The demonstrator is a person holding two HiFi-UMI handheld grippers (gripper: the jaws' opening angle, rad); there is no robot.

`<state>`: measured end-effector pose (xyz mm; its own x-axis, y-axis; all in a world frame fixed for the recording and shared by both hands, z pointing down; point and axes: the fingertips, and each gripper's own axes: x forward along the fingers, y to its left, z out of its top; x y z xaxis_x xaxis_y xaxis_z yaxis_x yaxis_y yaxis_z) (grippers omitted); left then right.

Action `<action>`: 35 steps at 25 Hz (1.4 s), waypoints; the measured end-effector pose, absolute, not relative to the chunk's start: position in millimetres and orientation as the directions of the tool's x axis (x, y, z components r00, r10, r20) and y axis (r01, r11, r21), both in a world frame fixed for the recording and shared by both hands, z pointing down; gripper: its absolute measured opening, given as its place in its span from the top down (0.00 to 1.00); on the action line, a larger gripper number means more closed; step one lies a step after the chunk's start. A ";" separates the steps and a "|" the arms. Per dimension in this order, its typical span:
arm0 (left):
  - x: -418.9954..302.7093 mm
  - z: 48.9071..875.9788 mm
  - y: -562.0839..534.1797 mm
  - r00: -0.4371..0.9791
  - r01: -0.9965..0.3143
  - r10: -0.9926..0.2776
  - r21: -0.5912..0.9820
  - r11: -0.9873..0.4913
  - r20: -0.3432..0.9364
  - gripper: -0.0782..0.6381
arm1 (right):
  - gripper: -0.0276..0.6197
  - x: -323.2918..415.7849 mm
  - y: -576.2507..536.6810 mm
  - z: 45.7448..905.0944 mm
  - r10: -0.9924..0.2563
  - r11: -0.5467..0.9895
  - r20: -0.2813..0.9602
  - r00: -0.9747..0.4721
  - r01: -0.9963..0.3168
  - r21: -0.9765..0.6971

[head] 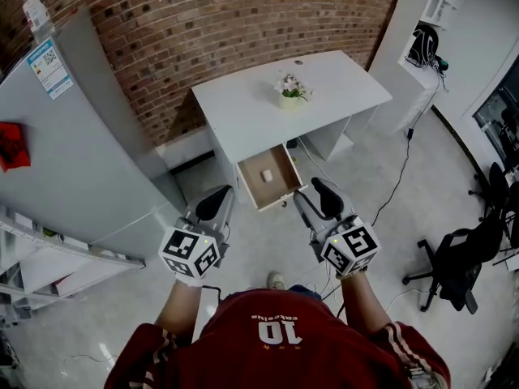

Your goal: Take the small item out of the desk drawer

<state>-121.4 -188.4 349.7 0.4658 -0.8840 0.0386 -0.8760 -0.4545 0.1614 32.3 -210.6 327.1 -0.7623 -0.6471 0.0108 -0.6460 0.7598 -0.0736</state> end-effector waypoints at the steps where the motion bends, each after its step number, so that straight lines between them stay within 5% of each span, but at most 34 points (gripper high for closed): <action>1: -121.7 349.2 -187.9 0.469 -0.874 -0.883 0.161 -0.458 0.036 0.89 | 0.67 32.2 -209.4 327.5 -0.642 0.764 0.008 -0.767 -0.640 -0.079; 19: -125.8 357.5 -207.2 0.499 -0.856 -0.866 0.159 -0.492 0.012 0.89 | 0.70 23.9 -225.7 338.0 -0.633 0.772 -0.028 -0.773 -0.629 -0.089; 35: -139.0 365.0 -289.0 0.424 -0.899 -0.906 0.121 -0.420 0.005 0.89 | 0.70 -5.5 -328.2 367.2 -0.445 0.895 0.033 -0.895 -0.445 -0.009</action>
